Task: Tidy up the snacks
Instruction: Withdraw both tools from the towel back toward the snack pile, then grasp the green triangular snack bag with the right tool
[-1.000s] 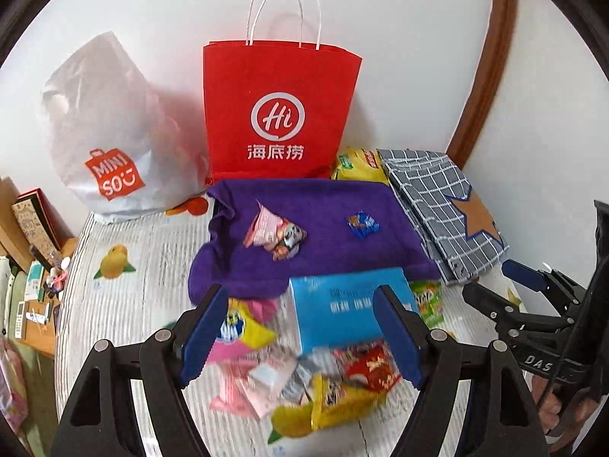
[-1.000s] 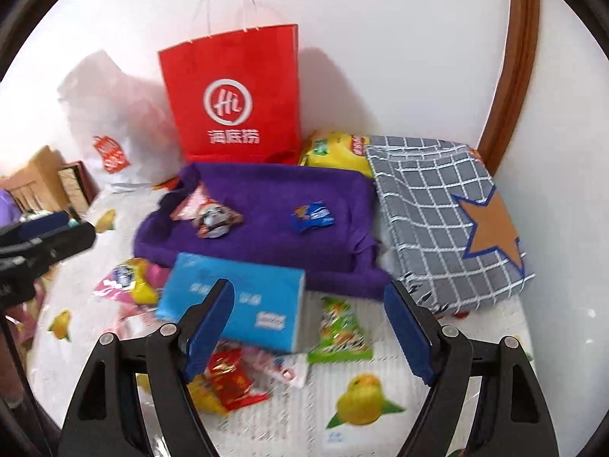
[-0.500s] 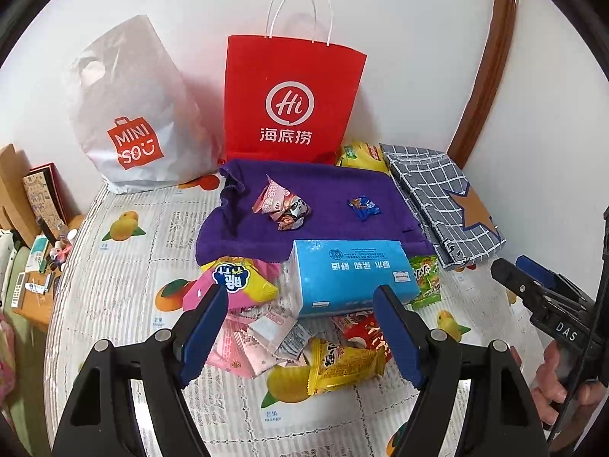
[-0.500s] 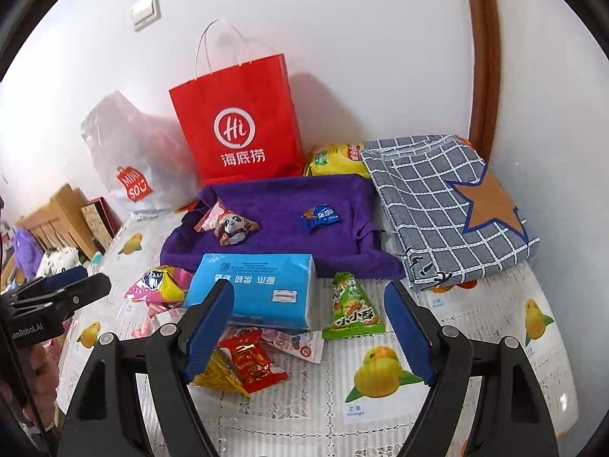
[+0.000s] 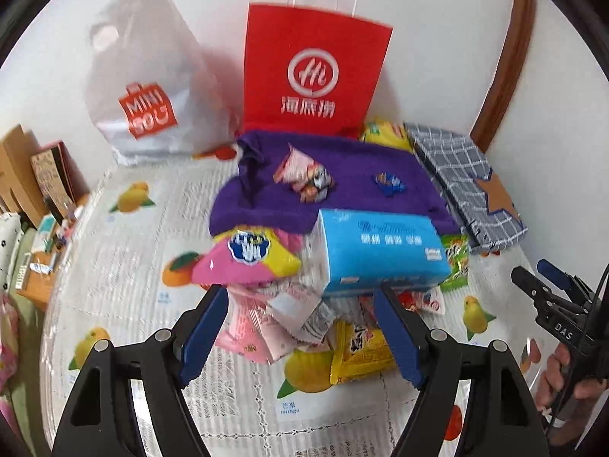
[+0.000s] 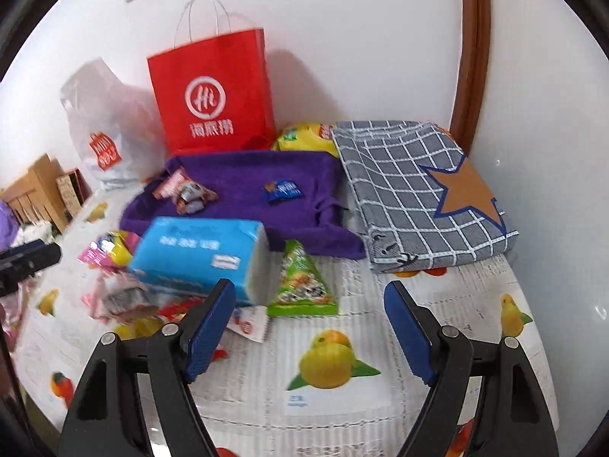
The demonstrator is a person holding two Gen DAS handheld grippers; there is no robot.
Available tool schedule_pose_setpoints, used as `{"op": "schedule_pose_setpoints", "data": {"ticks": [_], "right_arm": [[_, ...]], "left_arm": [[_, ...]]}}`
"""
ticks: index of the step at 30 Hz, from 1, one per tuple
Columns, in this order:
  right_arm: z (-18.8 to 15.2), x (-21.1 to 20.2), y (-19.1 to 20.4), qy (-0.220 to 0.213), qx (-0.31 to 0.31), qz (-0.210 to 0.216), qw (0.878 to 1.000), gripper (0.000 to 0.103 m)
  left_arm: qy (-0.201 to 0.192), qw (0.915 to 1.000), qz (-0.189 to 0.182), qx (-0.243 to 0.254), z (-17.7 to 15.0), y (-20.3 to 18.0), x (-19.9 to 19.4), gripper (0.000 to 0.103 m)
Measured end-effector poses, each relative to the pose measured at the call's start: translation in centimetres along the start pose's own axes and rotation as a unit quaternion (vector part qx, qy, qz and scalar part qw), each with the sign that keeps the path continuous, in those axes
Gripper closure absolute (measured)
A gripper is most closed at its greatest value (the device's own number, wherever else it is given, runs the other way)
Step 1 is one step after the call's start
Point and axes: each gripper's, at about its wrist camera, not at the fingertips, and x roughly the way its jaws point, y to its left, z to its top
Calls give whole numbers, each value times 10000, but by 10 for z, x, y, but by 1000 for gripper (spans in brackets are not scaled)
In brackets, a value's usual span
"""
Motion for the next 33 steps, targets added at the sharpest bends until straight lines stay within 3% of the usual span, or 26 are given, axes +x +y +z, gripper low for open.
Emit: {"op": "schedule_pose_setpoints", "data": {"ticks": [4, 7, 20, 23, 29, 33], "right_arm": [[-4, 19, -3, 65, -2, 9, 10000, 24], [-3, 40, -4, 239, 68, 234, 9994, 36], [12, 109, 3, 574, 36, 482, 9972, 45], [11, 120, 3, 706, 57, 516, 9962, 51], [7, 137, 9, 848, -84, 478, 9952, 52], [5, 137, 4, 835, 17, 493, 9953, 59]], "left_arm": [[96, 9999, 75, -9, -4, 2, 16, 26], [88, 9999, 97, -55, -6, 5, 24, 26], [250, 9985, 341, -338, 5, 39, 56, 26], [266, 9983, 304, -418, 5, 48, 60, 26], [408, 9983, 173, -388, 5, 50, 72, 26], [462, 9980, 109, -412, 3, 51, 76, 26]]}}
